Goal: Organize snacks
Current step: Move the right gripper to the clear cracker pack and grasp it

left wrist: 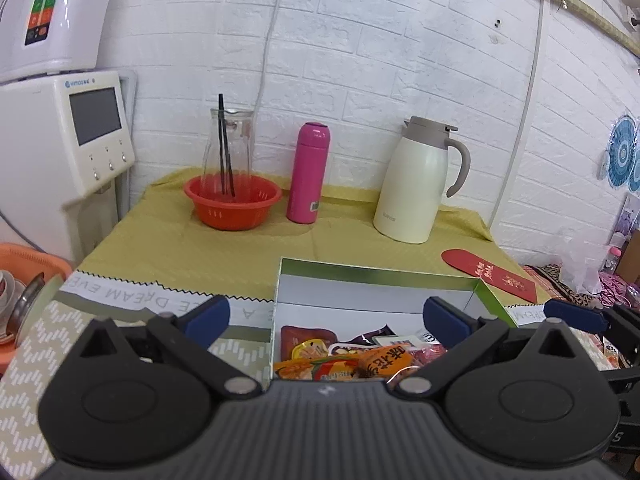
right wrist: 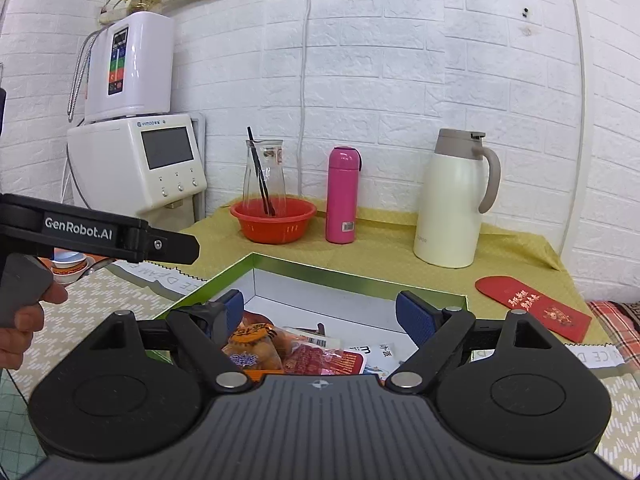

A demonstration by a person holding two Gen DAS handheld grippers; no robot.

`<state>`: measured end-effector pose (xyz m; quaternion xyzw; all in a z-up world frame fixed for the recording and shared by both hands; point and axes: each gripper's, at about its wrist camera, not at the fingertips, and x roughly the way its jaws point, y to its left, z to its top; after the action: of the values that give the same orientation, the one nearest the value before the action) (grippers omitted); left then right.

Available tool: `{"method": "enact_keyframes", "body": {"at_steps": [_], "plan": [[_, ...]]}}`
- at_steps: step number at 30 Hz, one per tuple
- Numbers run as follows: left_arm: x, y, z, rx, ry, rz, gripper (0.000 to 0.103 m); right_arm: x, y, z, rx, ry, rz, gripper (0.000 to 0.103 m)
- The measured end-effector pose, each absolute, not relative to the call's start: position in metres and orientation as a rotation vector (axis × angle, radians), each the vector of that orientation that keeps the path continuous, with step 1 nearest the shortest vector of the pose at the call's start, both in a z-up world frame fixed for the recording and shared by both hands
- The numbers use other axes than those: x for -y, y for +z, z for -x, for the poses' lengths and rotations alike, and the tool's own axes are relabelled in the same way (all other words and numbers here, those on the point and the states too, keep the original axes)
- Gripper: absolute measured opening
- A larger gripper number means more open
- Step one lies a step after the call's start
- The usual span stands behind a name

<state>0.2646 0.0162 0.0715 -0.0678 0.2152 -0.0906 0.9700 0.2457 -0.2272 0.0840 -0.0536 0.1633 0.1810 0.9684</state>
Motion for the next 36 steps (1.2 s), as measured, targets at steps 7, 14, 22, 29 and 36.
{"method": "enact_keyframes", "body": {"at_steps": [7,14,22,29,36], "plan": [[-0.023,0.086,-0.222,-0.439,-0.221,0.097,0.103,0.228,0.114,-0.206,-0.341,0.406,0.109,0.103],[-0.041,0.086,-0.185,-0.478,-0.297,0.115,0.103,0.225,0.141,-0.166,-0.44,0.483,0.053,0.103],[-0.061,0.058,-0.169,-0.56,-0.316,0.137,0.103,0.193,0.101,-0.144,-0.5,0.594,0.192,0.103],[-0.073,0.022,-0.178,-0.669,-0.328,0.207,0.103,0.153,0.036,-0.171,-0.605,0.596,0.233,0.103],[-0.082,-0.003,-0.194,-0.727,-0.311,0.239,0.099,0.123,-0.001,-0.195,-0.646,0.592,0.199,0.103]]}}
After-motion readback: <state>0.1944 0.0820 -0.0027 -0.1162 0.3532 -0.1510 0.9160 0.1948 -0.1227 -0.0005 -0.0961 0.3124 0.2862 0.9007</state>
